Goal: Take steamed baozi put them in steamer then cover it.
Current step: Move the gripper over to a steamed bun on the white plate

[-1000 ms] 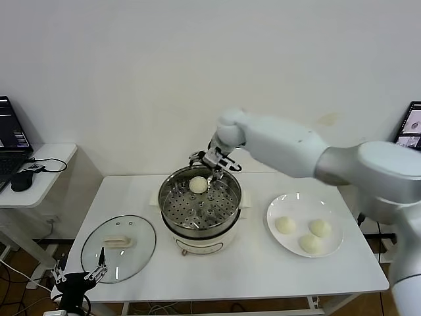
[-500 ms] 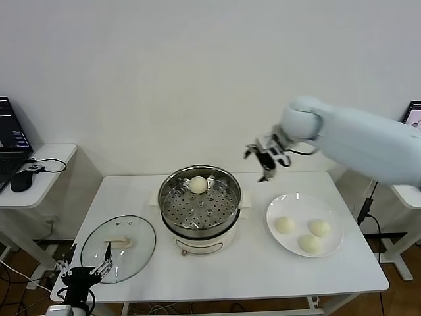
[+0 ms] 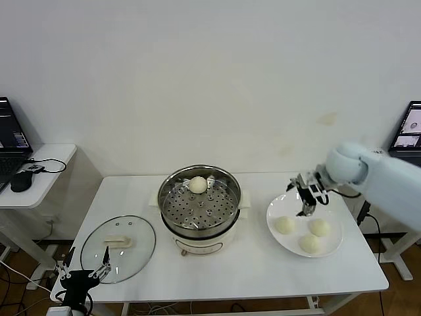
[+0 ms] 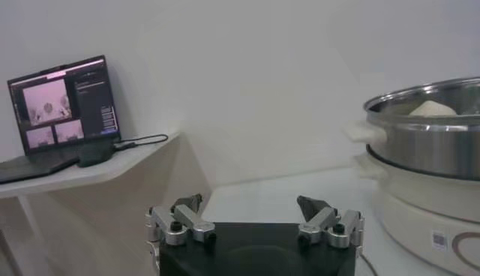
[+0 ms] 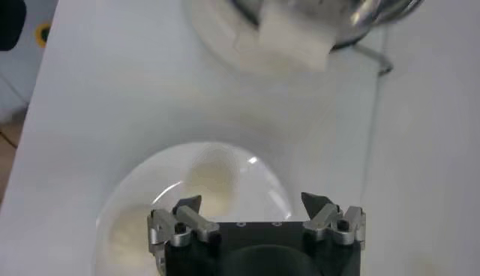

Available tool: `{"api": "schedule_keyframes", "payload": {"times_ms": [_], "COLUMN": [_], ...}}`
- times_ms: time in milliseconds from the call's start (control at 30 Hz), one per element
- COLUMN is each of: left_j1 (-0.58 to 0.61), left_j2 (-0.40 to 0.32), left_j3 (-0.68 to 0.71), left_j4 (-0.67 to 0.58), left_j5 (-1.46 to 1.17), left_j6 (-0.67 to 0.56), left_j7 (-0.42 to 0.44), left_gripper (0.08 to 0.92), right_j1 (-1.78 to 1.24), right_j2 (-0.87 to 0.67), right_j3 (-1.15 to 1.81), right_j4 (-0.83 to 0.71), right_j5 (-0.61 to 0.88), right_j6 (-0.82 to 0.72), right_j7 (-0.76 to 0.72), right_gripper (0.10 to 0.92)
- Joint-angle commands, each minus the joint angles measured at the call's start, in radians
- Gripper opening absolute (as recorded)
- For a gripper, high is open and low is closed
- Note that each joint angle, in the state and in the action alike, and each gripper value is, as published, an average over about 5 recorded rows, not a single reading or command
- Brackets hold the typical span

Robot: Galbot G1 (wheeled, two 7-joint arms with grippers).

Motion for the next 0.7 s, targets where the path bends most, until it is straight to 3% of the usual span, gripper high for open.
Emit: {"api": "schedule_keyframes", "payload": {"times_ms": [33, 300, 700], "left_j1": [0.003, 0.021, 0.018], "left_j2": [0.001, -0.004, -0.008], "left_j3": [-0.002, -0.024, -0.033], "left_j4": [0.001, 0.0, 0.008], "left_j5": [0.002, 0.003, 0.0], "left_j6": [0.0, -0.001, -0.003], "left_j7": [0.001, 0.001, 0.001], "left_gripper": [0.823, 0.823, 0.823], "right_j1": [-0.227, -0.248, -0.259], "right_j2": [0.088, 0.198, 0.24], "right_j3": [0.125, 0.16, 0.188], "right_j4": [-0.115, -0.236, -0.301], "right_j5": [-0.118, -0.159, -0.203], "right_j6": [-0.006, 0.015, 0.013], "right_j7": [-0.003, 0.016, 0.024], "right_gripper": [0.823, 0.823, 0.795]}}
